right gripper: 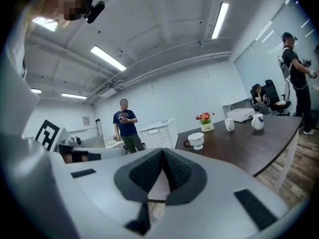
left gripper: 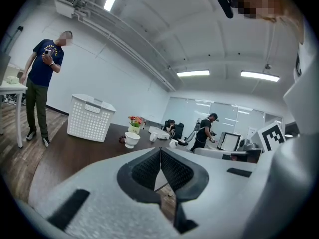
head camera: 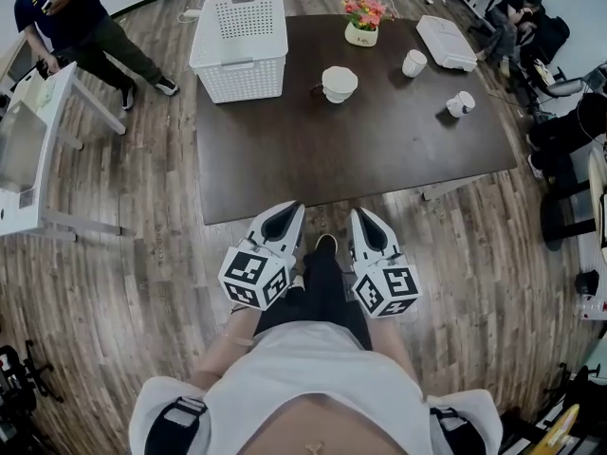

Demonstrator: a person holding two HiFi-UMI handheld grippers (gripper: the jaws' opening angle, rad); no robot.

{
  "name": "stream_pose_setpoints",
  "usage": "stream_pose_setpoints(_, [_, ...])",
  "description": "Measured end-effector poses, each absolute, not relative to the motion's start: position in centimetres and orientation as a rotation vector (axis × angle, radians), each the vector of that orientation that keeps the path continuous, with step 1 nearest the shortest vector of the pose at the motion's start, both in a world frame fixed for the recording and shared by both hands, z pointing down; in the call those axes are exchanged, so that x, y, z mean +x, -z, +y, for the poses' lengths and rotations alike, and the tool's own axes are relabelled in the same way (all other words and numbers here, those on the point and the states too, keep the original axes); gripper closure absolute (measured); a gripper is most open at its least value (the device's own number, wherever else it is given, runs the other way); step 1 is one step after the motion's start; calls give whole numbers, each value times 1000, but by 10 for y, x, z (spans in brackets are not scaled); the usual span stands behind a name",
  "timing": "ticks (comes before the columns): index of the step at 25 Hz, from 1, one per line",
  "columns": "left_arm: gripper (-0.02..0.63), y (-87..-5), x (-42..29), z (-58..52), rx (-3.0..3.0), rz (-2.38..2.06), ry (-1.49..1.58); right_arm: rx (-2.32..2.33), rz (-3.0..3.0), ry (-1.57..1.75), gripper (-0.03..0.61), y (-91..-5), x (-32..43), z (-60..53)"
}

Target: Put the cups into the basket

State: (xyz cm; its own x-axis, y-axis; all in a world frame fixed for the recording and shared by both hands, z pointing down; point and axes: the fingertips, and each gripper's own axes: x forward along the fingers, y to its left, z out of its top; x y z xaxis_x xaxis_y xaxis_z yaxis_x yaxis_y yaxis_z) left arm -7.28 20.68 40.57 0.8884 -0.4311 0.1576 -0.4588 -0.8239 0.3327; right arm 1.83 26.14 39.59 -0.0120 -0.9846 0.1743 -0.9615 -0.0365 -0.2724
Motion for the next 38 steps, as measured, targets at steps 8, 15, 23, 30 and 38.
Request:
stream_pose_setpoints(8, [601,-412,-47,173,2665,-698,-129,-2101,2153,506,566,-399,49,221])
stream_pose_setpoints(15, [601,-410,-4,130,2652,-724,-135,-2071,2180,538,566,-402,93,180])
stream_pose_setpoints(23, [601,-409,49,70,2652,-762,-106,-2052,2216,543,566,-409,153,116])
stream_pose_setpoints(30, [601,-423,75,27,2615,-833,-106,-2000,2282,583,566,-426,181,71])
stream_pose_setpoints(38, [601,-434,77,5,2573,-882,-150,-1968,2351,645,566,-439,192,40])
